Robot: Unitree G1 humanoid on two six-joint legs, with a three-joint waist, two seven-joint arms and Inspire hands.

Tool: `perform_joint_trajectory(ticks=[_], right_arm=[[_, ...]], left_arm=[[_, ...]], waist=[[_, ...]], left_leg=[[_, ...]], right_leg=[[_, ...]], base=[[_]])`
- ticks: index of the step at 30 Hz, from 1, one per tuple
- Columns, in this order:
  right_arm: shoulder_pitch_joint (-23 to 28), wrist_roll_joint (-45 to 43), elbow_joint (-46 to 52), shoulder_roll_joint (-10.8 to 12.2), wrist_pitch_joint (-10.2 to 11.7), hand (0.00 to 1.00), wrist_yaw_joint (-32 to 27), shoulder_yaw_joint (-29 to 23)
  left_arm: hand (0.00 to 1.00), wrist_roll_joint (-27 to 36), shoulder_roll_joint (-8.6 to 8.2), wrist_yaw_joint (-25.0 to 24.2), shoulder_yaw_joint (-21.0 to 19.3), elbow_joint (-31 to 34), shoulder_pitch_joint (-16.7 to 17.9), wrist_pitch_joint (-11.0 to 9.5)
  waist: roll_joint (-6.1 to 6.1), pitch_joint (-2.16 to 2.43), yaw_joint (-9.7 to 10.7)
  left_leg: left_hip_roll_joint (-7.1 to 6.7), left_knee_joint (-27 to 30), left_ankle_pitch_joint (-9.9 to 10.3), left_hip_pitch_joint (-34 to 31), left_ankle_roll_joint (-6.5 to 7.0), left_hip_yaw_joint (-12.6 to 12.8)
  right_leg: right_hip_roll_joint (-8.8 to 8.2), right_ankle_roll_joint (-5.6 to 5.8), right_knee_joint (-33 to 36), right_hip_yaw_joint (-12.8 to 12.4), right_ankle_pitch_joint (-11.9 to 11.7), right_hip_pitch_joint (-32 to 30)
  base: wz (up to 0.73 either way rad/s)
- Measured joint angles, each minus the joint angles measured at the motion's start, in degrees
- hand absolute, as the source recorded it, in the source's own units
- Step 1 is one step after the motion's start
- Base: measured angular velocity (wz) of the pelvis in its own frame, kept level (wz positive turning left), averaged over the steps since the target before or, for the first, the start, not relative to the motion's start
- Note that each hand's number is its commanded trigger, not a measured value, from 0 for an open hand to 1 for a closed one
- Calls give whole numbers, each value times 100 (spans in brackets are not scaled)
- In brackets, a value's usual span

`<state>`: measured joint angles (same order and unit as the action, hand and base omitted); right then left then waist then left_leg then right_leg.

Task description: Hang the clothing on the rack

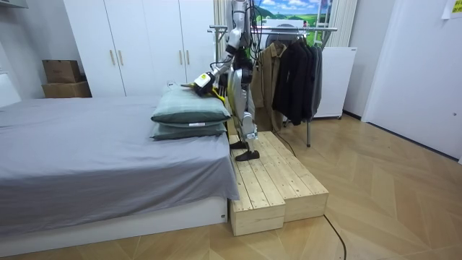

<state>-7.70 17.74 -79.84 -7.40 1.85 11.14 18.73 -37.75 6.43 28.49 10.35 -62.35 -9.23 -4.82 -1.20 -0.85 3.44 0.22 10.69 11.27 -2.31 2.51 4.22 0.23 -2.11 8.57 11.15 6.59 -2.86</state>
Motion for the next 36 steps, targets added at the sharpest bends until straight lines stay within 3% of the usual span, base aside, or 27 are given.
perform_joint_trajectory(ticks=[2,4,10,16,20,24,32,36], right_arm=[[9,-8,18,-3,10,0,-2,-86],[20,-16,16,-6,18,0,-8,-113],[161,-3,4,-87,90,0,-4,-154],[221,32,2,-144,123,0,-59,-223],[243,3,-2,-160,112,0,-72,-324],[244,-16,0,-160,110,0,-97,-324],[263,1,1,-150,98,0,-96,-382],[284,-9,2,-155,98,0,-99,-503]], left_arm=[[100,-9,53,4,20,437,135,-9],[100,-15,98,11,27,629,242,-16],[100,-58,144,12,202,1103,420,-14],[100,-125,368,51,413,1993,442,-12],[100,-118,387,314,418,2580,558,-22],[100,-120,387,357,429,2724,559,-23],[100,-130,490,350,468,2854,560,-18],[100,-138,544,335,467,2873,560,-18]], waist=[[49,3,64],[90,34,113],[128,35,142],[243,30,146],[337,78,257],[338,78,292],[211,6,315],[203,11,312]], left_leg=[[-4,-10,0,1,0,-3],[-4,-7,0,20,0,0],[-7,-32,0,233,0,9],[-16,-18,0,311,1,7],[-15,-31,-1,447,1,7],[-10,-51,-6,505,-8,16],[-12,-44,-6,570,-8,26],[-16,-46,-4,577,-8,25]], right_leg=[[0,1,0,0,0,0],[0,0,1,-3,0,16],[-10,9,-14,-16,8,214],[-13,11,-25,-23,9,304],[-21,14,-75,-28,12,452],[-23,14,-83,-49,21,497],[-28,19,-97,-62,25,573],[-28,26,-95,-67,31,578]], base=[[0],[0],[0],[0],[0],[0],[0],[0]])
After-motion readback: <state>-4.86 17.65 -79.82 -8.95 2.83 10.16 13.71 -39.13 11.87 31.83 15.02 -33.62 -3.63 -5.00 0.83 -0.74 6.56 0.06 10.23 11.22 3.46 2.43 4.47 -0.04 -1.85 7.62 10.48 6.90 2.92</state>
